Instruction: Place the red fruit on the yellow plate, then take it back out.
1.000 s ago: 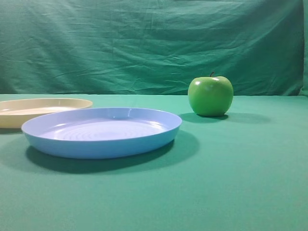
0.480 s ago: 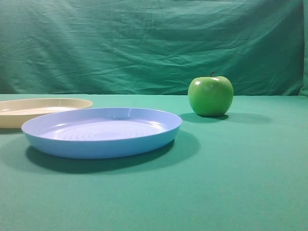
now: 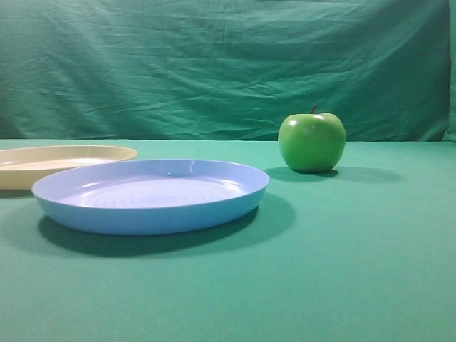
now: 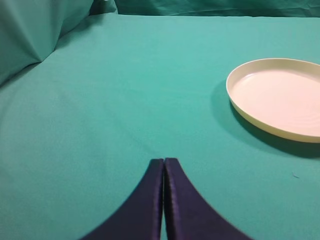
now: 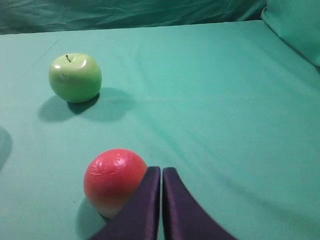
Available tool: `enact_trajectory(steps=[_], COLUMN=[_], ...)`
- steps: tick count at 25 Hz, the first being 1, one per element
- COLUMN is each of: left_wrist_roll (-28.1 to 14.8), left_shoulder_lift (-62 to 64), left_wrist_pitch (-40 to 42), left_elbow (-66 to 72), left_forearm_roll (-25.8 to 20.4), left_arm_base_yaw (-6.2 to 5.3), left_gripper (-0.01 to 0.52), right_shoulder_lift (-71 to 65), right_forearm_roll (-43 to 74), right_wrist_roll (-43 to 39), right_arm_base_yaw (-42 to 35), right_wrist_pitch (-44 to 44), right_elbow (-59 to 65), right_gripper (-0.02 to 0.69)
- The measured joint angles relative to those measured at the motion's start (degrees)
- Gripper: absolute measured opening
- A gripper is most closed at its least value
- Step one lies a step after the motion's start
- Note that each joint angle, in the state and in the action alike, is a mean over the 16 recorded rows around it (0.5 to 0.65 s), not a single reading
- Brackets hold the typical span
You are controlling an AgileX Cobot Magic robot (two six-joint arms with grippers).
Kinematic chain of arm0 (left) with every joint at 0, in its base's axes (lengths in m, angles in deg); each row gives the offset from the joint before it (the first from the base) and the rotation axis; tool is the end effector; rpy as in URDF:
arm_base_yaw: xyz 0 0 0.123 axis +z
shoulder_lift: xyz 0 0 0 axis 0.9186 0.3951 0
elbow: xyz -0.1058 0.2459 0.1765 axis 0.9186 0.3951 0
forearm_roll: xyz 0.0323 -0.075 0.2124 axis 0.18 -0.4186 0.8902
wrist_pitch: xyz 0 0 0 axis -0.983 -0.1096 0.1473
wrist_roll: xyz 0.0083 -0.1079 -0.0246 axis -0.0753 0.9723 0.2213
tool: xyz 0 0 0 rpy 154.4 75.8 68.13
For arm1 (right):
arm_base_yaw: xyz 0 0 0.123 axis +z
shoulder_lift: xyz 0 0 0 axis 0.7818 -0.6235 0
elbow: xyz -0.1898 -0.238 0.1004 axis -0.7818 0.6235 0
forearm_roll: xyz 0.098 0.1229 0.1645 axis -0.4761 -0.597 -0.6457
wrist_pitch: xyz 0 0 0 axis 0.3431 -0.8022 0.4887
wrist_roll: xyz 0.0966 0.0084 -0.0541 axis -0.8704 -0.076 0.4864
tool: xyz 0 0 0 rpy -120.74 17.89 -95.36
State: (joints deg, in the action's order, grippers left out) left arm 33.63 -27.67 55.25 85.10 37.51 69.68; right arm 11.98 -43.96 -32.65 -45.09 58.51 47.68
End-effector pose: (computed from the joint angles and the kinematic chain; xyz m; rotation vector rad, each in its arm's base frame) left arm 0.0095 0.0137 0.1714 -0.1519 1.8318 0.1298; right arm 0.0098 0.0043 0.1645 -0.1065 1.8928 0.1152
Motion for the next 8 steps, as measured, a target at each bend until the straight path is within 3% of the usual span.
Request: enact_trajectory(steps=[8], left_wrist_roll=[0.0], left_shoulder_lift=[0.0], left_wrist_pitch=[0.0], left_elbow=[0.0], left_forearm_roll=[0.0], left_arm_base_yaw=[0.0], left_gripper=[0.0], right_shoulder_lift=[0.0], right_forearm_roll=[0.0], right_wrist_roll=[0.0], right_arm_base_yaw=[0.0], right_wrist_pitch=[0.0], right_elbow=[0.0], right_gripper=[0.0])
